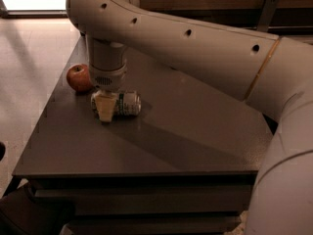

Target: Place 7up can upright

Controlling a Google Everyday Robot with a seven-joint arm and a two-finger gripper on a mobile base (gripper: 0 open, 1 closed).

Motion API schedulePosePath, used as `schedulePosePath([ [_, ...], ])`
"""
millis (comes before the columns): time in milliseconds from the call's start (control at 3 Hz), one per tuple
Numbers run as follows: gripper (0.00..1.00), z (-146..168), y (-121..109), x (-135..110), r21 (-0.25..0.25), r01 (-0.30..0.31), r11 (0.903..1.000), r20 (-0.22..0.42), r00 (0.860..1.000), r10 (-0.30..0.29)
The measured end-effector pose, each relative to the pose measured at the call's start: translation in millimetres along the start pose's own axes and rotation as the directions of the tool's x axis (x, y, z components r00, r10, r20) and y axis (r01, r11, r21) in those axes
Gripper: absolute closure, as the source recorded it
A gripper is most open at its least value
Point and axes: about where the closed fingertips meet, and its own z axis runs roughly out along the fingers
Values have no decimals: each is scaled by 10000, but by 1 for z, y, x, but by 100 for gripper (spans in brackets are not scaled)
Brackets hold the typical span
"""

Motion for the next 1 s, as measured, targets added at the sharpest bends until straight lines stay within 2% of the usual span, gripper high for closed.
schedulePosePath([
  [667,93,2,0,0,-8,12,10000,2,10000,-12],
  [1000,100,2,0,-1,-6,40,10000,14,10000,-40],
])
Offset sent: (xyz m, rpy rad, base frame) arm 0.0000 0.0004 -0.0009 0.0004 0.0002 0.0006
